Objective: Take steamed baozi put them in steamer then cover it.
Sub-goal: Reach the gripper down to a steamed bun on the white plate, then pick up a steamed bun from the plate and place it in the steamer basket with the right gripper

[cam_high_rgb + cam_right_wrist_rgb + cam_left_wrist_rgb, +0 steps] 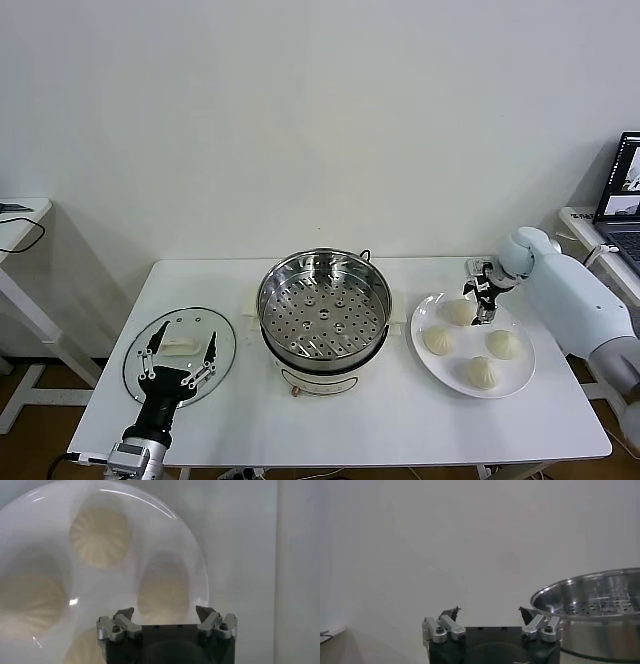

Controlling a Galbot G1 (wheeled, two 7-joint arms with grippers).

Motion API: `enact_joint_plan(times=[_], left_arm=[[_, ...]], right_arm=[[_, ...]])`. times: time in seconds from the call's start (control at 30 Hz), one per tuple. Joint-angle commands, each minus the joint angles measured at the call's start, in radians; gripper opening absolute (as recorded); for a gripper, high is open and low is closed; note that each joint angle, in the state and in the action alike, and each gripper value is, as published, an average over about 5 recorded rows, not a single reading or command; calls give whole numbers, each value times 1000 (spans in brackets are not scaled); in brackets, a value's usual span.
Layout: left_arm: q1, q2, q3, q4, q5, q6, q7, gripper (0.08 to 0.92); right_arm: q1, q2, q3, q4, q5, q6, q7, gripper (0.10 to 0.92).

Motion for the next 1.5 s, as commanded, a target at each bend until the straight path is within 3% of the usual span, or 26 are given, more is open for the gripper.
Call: enact_joint_plan(times=[0.03, 0.3, 0.83, 1.1, 1.3, 1.5], left_arm=[[2, -1, 1, -1, 3, -2, -1, 823], [7, -4, 1, -3, 8, -5, -3, 823], [8, -5, 3, -4, 10, -9, -3, 823], [9, -5, 8, -9, 12, -8, -5, 823], [18, -4, 8, -22, 14, -8, -6, 823], [26, -2, 13, -37, 18, -4, -10, 823]], right_arm=[[4, 22, 5, -28, -23, 1, -5, 823], [-4, 24, 15, -27, -39, 10, 0, 822], [-14, 30, 21, -26, -48, 19, 9, 678], [-17, 14, 17, 5, -39, 24, 8, 670], [16, -78, -61, 124, 52, 20, -9, 666], [127, -255, -203, 366, 216, 20, -31, 662]])
